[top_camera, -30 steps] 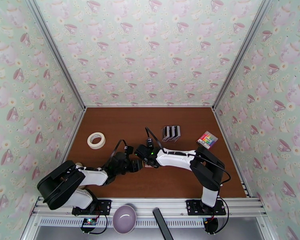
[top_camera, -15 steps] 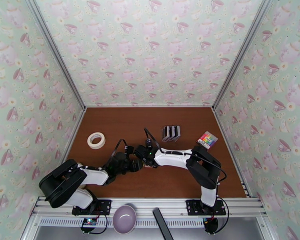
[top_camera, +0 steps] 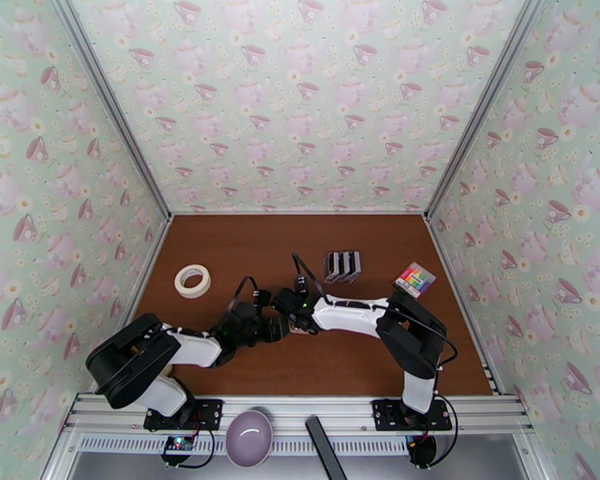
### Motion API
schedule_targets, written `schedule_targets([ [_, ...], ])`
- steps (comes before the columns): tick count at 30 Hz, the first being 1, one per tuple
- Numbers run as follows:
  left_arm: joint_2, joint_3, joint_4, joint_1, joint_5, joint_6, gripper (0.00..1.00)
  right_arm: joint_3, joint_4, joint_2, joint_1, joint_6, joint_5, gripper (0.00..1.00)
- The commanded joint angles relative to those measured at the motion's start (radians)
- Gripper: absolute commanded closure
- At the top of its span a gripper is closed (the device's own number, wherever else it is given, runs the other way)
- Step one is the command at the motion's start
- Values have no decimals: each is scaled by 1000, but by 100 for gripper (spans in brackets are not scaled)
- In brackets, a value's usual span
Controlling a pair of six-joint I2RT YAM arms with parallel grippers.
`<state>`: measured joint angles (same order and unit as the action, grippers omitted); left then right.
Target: Put the credit cards into the card holder
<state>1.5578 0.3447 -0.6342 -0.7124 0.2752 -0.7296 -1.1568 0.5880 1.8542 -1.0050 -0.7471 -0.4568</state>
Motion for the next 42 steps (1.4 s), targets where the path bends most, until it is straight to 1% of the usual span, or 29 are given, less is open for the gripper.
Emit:
schedule_targets([
  [1, 67, 22, 133, -17, 29, 6, 48, 28, -39, -44, -5, 16, 37, 87],
  [5, 90, 57, 173, -19, 18, 9, 48, 54, -65, -106, 1, 24, 42, 87],
  [10, 91, 105, 276, -22, -16, 24, 49, 95, -80, -205, 32, 23, 57, 87],
  [12, 95, 124, 320, -28, -57, 32, 51, 115, -86, -229, 48, 25, 74, 87],
  [20, 148, 247, 525, -65, -134, 76, 56, 232, -172, -258, 116, 20, 137, 86],
  [24, 192, 307, 599, -76, -150, 89, 61, 273, -198, -265, 141, 18, 148, 84],
  [26, 200, 316, 612, -77, -155, 88, 62, 285, -203, -269, 149, 18, 147, 82],
  [30, 193, 317, 619, -81, -163, 84, 64, 305, -209, -271, 172, 20, 149, 80],
  [36, 190, 305, 606, -85, -154, 70, 64, 327, -224, -266, 203, 34, 157, 78],
  [42, 188, 299, 593, -85, -150, 49, 64, 348, -232, -268, 209, 38, 169, 77],
])
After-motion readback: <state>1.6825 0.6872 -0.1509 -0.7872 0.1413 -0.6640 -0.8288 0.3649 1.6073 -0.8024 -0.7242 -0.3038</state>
